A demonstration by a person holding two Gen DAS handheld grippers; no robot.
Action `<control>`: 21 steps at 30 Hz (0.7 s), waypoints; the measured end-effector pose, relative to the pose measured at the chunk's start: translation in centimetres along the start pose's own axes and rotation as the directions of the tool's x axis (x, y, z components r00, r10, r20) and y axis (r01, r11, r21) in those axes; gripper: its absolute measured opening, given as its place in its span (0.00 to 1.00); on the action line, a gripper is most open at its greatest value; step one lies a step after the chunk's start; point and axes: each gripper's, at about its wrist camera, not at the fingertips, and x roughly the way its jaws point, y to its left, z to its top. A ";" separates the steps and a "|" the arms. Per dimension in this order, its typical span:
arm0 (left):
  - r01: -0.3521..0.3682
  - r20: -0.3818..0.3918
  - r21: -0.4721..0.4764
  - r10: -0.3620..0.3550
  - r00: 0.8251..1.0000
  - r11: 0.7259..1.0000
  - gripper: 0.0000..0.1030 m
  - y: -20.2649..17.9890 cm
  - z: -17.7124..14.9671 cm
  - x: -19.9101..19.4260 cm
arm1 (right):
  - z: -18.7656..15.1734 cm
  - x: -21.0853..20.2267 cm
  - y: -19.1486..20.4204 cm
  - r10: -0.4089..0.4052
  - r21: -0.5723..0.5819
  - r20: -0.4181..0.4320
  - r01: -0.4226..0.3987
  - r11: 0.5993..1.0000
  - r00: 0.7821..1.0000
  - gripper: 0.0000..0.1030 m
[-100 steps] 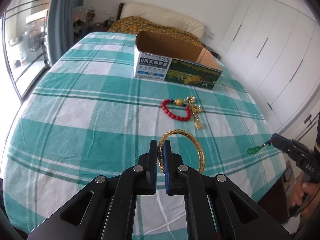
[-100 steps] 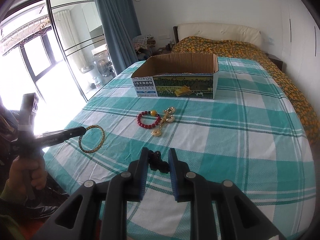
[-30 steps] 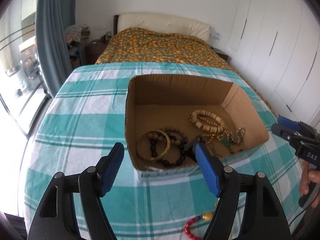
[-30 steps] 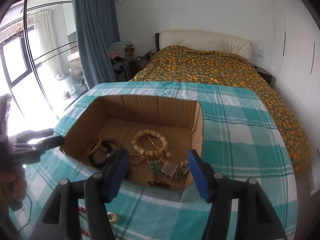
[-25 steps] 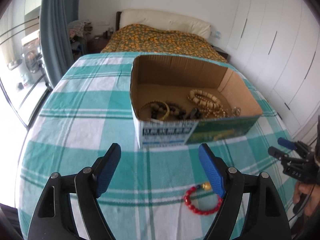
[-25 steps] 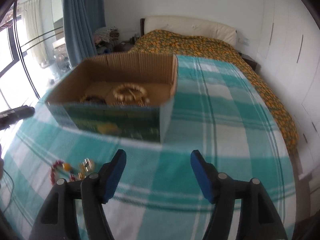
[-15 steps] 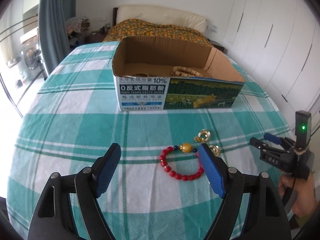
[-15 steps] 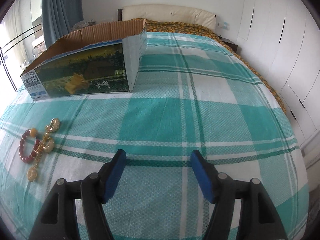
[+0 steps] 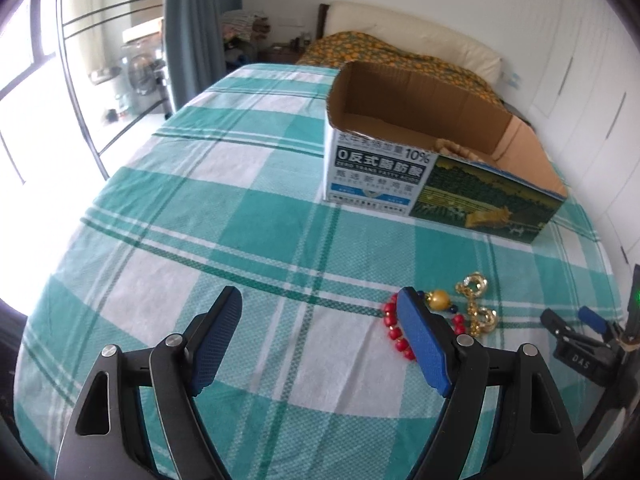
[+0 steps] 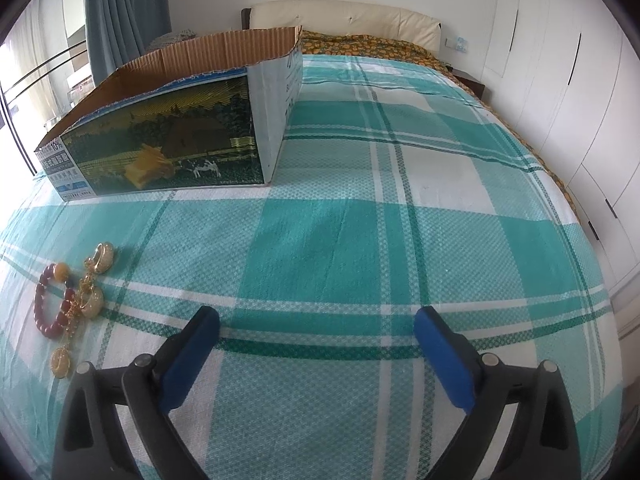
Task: Organize jewelry
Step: 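Withdraw both open tools from the box toward the red bead bracelet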
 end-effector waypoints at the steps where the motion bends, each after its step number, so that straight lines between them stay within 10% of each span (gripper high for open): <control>1: -0.012 0.000 -0.021 0.012 1.000 1.000 0.79 0.1 0.2 -0.1 | 0.0 0.0 0.0 0.000 0.000 0.000 0.000 1.000 1.000 0.97; 12: -0.205 -0.046 -0.269 0.201 0.979 0.941 0.79 3.1 2.3 2.3 | 0.0 0.1 0.0 0.001 0.000 0.000 -0.001 1.000 1.000 0.97; 21: -0.296 -0.039 -0.162 0.294 0.955 0.941 0.79 3.3 1.3 2.2 | 0.0 0.0 0.1 0.001 0.000 0.001 -0.001 1.000 1.000 0.97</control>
